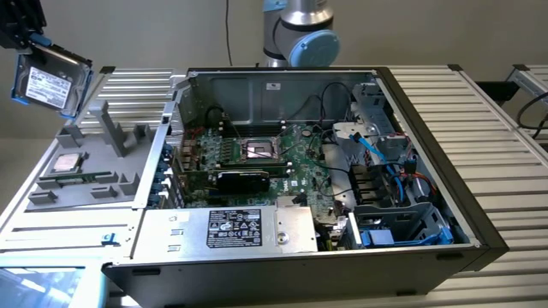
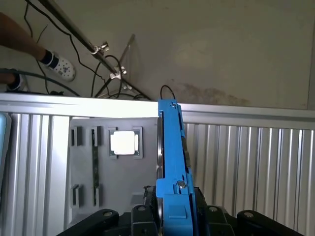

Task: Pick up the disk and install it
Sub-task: 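Pick up the disk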

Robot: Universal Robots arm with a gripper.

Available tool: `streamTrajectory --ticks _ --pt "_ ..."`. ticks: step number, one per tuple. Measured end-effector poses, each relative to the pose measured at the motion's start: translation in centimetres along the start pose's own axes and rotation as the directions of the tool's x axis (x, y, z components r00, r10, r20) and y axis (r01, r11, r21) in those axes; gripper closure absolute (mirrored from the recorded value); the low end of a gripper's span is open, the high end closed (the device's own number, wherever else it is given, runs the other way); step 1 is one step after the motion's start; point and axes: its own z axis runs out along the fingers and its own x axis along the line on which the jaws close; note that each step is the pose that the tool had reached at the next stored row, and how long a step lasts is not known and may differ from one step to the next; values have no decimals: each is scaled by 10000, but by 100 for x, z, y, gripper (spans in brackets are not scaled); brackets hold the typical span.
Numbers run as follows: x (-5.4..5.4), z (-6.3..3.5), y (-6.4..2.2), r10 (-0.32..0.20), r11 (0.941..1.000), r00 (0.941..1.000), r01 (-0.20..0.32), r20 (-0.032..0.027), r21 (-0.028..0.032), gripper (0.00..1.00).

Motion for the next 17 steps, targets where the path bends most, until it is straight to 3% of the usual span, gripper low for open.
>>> streamTrajectory --ticks 10,17 --pt "5 -200 -143 0 10000 10000 0 -15 0 61" --pt "11 -482 -322 0 10000 10000 0 -20 0 61"
